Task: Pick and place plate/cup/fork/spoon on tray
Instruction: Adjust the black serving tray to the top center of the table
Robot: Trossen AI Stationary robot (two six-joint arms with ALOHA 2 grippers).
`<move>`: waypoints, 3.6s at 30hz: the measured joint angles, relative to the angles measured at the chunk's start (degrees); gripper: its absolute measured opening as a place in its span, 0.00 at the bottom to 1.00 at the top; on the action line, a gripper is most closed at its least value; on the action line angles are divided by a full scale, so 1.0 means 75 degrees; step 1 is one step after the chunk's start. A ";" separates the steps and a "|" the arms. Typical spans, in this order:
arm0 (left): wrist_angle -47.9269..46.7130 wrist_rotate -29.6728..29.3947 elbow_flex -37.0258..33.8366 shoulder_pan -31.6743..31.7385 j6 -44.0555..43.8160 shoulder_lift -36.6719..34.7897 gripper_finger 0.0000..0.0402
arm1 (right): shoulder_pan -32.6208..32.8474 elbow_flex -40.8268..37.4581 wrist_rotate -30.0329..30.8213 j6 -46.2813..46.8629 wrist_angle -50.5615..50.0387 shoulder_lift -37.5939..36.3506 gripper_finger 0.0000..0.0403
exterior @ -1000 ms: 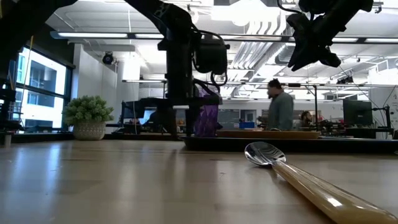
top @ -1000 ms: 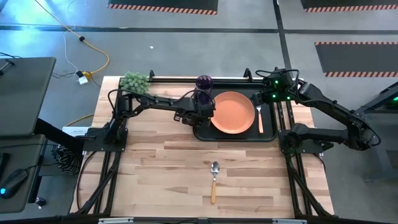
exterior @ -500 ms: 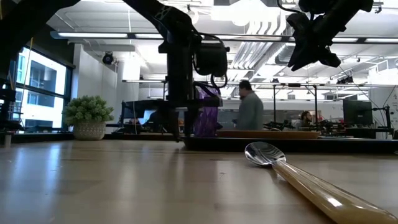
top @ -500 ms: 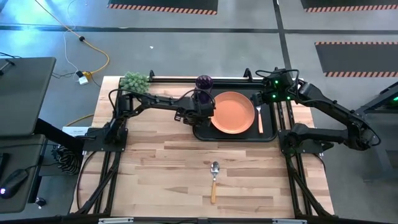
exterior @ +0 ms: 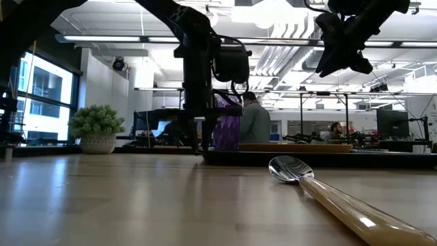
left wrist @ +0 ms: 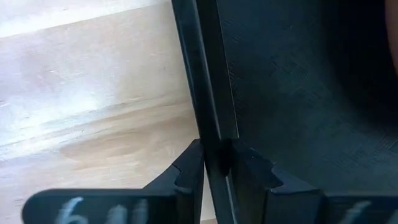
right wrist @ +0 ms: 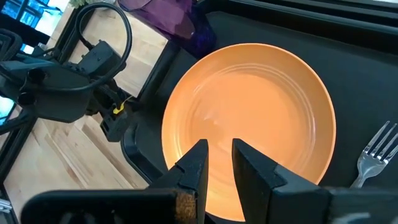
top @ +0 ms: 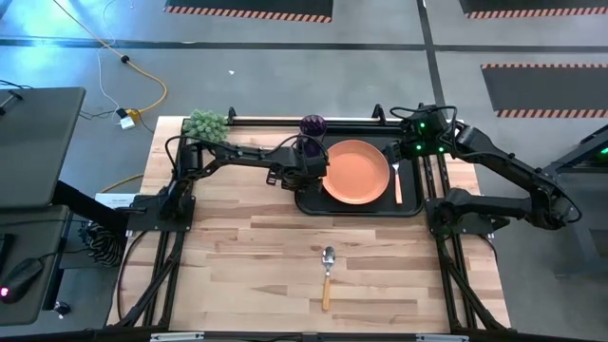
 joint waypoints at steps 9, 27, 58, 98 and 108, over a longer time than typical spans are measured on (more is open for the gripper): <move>-0.0210 0.0125 0.0009 -0.0026 -0.0168 0.0000 0.13 | 0.0000 0.0000 -0.0090 -0.0076 -0.0002 0.0000 0.16; -0.0145 0.0339 -0.0484 -0.0024 -0.0127 -0.0084 0.13 | 0.0000 0.0000 -0.0199 -0.0077 -0.0002 0.0000 0.16; -0.0395 0.0230 -0.0774 0.0239 0.0258 -0.0356 0.13 | 0.0000 0.0000 -0.0193 -0.0071 -0.0002 0.0000 0.16; 0.1446 -0.0123 -0.4878 0.0298 -0.1526 -0.3319 0.12 | 0.0000 0.0000 -0.0193 -0.0051 0.0059 0.0001 0.16; 0.1111 -0.0041 -0.4876 0.0558 -0.1202 -0.3322 0.13 | 0.0000 0.0000 -0.0193 0.0122 0.0059 0.0003 0.16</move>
